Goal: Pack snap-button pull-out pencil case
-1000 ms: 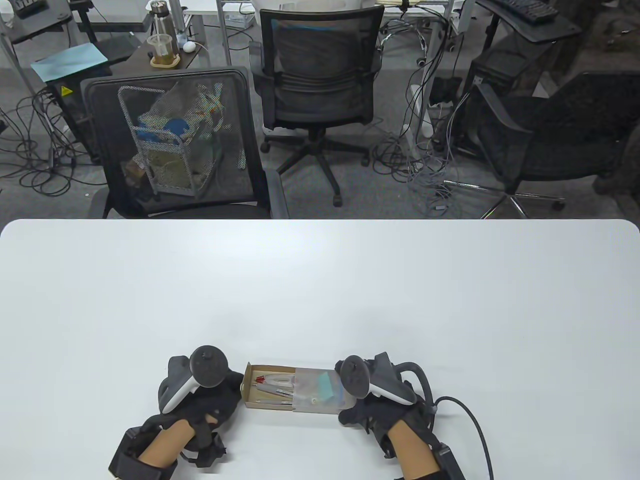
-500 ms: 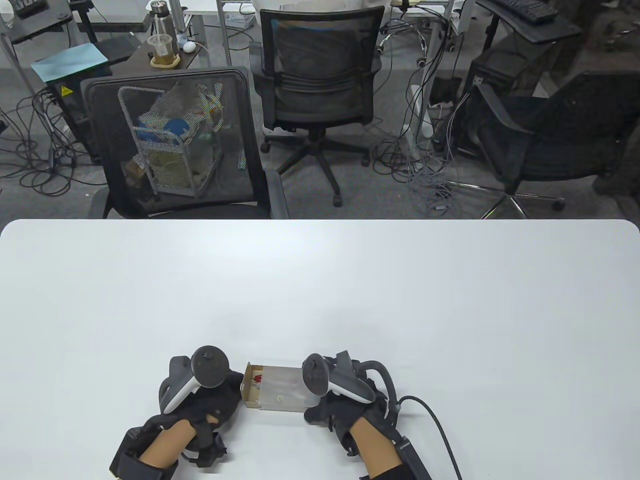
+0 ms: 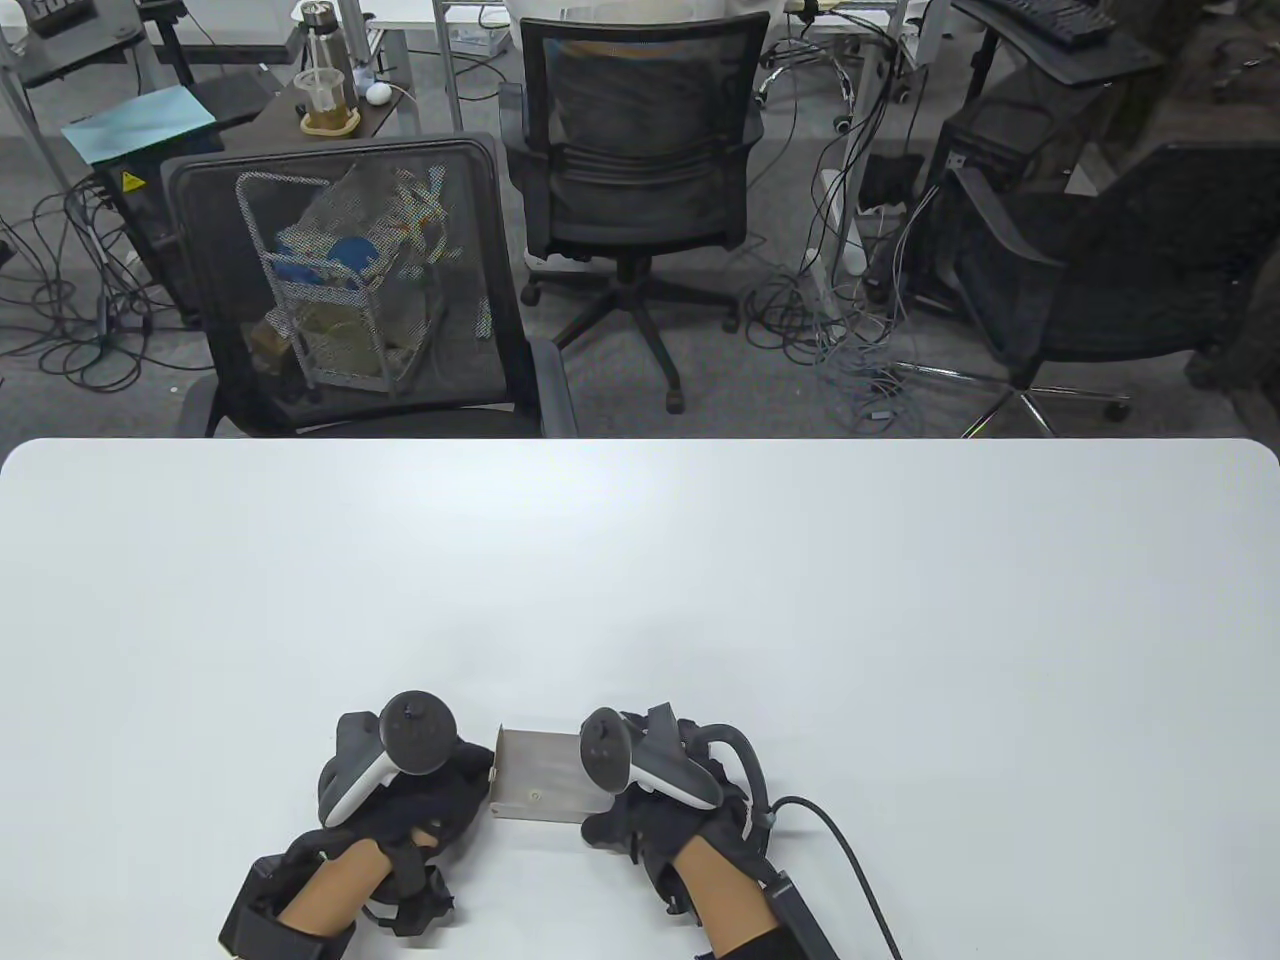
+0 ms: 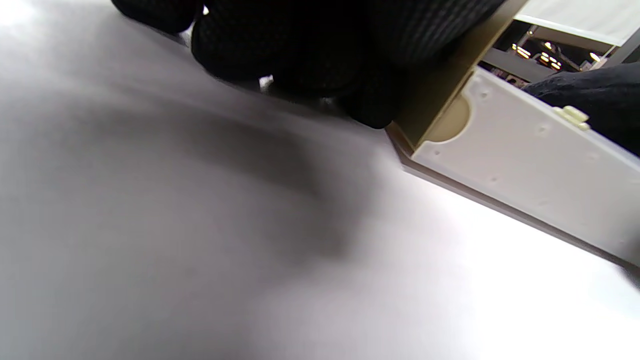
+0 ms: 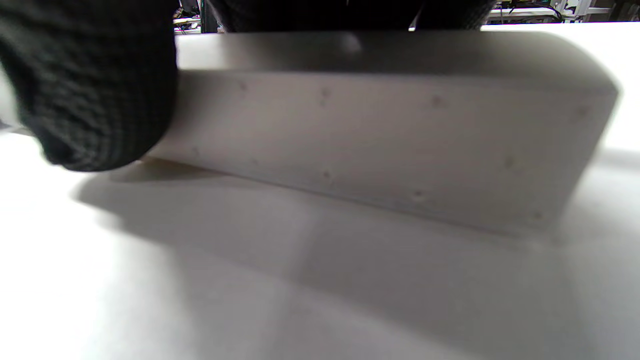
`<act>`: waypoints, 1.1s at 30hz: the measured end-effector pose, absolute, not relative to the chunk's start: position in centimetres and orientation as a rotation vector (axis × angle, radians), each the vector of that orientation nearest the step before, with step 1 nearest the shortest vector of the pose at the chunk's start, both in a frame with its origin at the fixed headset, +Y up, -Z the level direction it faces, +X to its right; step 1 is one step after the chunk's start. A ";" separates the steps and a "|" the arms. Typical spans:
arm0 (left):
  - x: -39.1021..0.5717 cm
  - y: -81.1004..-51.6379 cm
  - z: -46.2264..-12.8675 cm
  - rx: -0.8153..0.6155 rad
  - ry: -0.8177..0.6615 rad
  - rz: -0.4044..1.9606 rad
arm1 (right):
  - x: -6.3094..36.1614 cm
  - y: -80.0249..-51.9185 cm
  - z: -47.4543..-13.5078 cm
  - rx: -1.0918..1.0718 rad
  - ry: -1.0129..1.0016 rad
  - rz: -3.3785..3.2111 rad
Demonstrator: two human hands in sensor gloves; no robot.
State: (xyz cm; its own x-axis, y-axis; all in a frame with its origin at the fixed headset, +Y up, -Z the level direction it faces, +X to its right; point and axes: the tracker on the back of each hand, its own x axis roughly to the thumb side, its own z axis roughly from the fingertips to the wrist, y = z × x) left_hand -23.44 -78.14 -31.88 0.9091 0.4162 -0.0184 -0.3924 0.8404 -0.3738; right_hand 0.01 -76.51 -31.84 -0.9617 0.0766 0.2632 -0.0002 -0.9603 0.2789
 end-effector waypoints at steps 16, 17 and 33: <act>-21.6 -78.0 -30.9 -0.302 0.088 0.365 | -0.1 -76.4 -31.7 0.428 0.425 3.052; -21.6 -78.0 -30.9 -0.304 0.087 0.363 | -0.1 -76.4 -31.7 0.428 0.426 3.053; -20.8 -77.9 -30.8 -0.312 0.114 0.305 | -0.2 -76.4 -31.6 0.430 0.420 3.063</act>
State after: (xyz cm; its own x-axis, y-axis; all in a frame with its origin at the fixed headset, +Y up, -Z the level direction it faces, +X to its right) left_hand -20.77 -77.85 -30.82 0.9480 0.2770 -0.1569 -0.3120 0.9064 -0.2848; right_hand -0.22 -76.38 -31.56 -0.9619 0.0568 0.2674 0.0172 -0.9636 0.2669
